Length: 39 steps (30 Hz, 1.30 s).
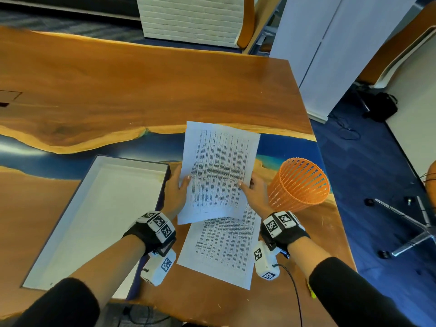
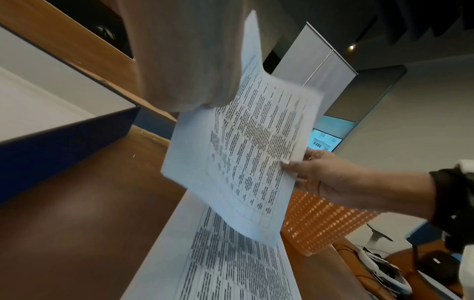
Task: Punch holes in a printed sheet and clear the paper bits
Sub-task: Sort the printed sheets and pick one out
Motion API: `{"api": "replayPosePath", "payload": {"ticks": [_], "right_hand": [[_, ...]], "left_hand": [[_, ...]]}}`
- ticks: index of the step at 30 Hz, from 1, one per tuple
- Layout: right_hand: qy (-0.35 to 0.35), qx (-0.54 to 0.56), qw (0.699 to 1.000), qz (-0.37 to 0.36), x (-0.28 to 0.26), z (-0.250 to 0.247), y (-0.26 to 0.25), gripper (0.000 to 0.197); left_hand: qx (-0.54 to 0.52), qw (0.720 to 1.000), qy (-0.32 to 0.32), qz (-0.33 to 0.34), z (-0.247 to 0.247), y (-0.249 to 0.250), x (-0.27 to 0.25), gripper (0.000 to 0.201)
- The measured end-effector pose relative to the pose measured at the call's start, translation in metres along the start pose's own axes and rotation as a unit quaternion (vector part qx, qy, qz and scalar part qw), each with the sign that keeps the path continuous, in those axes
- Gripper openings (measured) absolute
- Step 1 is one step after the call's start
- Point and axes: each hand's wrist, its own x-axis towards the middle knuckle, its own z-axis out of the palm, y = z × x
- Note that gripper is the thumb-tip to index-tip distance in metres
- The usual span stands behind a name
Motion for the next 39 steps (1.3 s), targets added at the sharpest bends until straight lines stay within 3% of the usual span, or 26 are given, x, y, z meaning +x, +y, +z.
{"api": "replayPosePath", "payload": {"ticks": [5, 10, 17, 21, 26, 33, 39], "right_hand": [[-0.045, -0.125, 0.991, 0.023, 0.015, -0.004, 0.027, 0.034], [-0.096, -0.280, 0.953, 0.066, 0.022, -0.010, 0.052, 0.046], [-0.162, -0.353, 0.916, 0.101, 0.030, -0.007, 0.062, 0.060], [-0.164, -0.437, 0.881, 0.079, 0.032, -0.003, 0.066, 0.072], [-0.161, -0.433, 0.884, 0.079, 0.032, 0.000, 0.065, 0.065], [-0.181, -0.444, 0.868, 0.130, 0.035, 0.000, 0.059, 0.072], [-0.201, -0.427, 0.872, 0.130, 0.030, 0.002, 0.061, 0.039]], "left_hand": [[0.064, 0.997, 0.036, 0.016, -0.014, -0.009, 0.010, 0.033], [0.088, 0.996, 0.028, -0.001, -0.028, -0.030, 0.007, 0.043], [0.078, 0.996, 0.021, -0.035, -0.018, -0.040, 0.004, 0.038], [0.068, 0.996, 0.015, -0.046, -0.012, -0.041, 0.008, 0.034], [0.057, 0.997, 0.018, -0.054, -0.004, -0.035, 0.012, 0.027], [0.054, 0.997, 0.022, -0.041, -0.005, -0.036, 0.016, 0.035], [0.076, 0.996, 0.037, -0.039, -0.017, -0.030, 0.017, 0.038]]}}
